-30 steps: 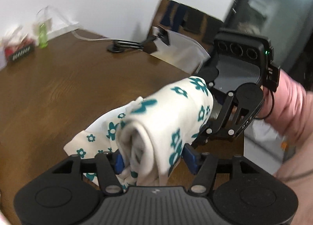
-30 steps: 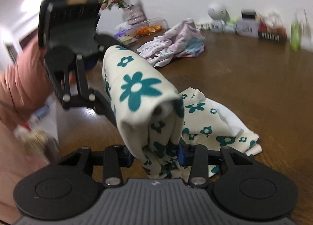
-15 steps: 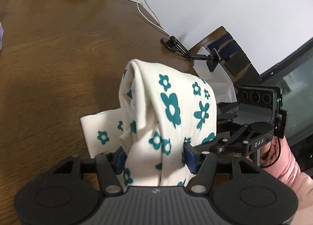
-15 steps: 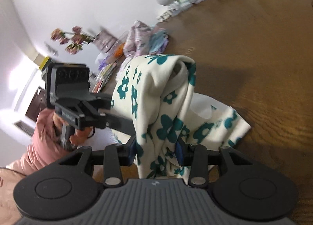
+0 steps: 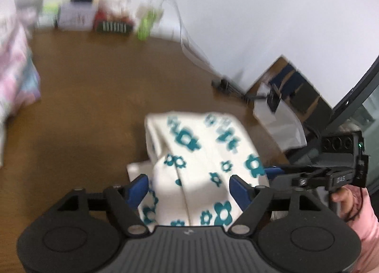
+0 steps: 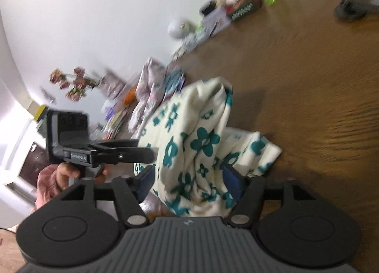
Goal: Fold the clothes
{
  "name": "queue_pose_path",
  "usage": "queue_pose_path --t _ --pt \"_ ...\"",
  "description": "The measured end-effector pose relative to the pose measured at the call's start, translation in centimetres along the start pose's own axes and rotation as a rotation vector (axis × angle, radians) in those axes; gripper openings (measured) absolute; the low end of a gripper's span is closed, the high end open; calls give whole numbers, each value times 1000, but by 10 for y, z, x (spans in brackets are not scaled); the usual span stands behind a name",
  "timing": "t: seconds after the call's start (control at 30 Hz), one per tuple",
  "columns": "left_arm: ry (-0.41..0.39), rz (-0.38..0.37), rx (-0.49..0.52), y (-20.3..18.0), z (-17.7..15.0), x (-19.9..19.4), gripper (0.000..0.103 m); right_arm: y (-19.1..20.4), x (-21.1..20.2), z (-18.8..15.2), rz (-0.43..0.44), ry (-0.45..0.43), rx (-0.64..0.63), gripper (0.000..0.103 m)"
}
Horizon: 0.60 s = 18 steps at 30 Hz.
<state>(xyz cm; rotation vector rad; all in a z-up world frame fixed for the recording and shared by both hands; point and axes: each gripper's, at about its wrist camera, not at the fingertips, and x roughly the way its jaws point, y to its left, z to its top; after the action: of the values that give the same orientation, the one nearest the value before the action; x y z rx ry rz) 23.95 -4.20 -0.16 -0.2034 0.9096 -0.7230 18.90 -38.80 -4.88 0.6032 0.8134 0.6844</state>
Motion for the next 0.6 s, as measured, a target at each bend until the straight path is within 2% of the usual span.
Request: queue_pose_path --t 0.1,0.13,0.2,0.27,0.3,0.33,0.37,0.43,0.5,0.6 --pt "-121 36 66 -10 6 -19 74 20 -22 3 -51 -144 -63 66" --pt "-152 75 94 -15 8 -21 72 31 -22 5 -87 -187 -108 65" --pt "-161 137 136 -18 9 -18 64 53 -21 10 -159 -264 -196 64" --pt "-147 160 162 -20 10 -6 38 60 -10 7 -216 -268 -243 62" --pt "-142 162 171 -21 7 -2 32 62 -3 4 -240 -262 -258 56" --pt "-136 165 181 -21 5 1 25 63 3 0 -263 -255 -273 46" --pt "-130 167 190 -22 2 5 23 64 10 -3 -287 -249 -288 42" --pt "-122 179 218 -23 -6 10 22 67 22 -9 -335 -236 -318 23" --pt "-120 195 251 -24 -15 12 22 69 35 -16 -383 -223 -348 18" --pt "-126 202 294 -29 -31 16 22 73 54 -26 -454 -204 -393 17"
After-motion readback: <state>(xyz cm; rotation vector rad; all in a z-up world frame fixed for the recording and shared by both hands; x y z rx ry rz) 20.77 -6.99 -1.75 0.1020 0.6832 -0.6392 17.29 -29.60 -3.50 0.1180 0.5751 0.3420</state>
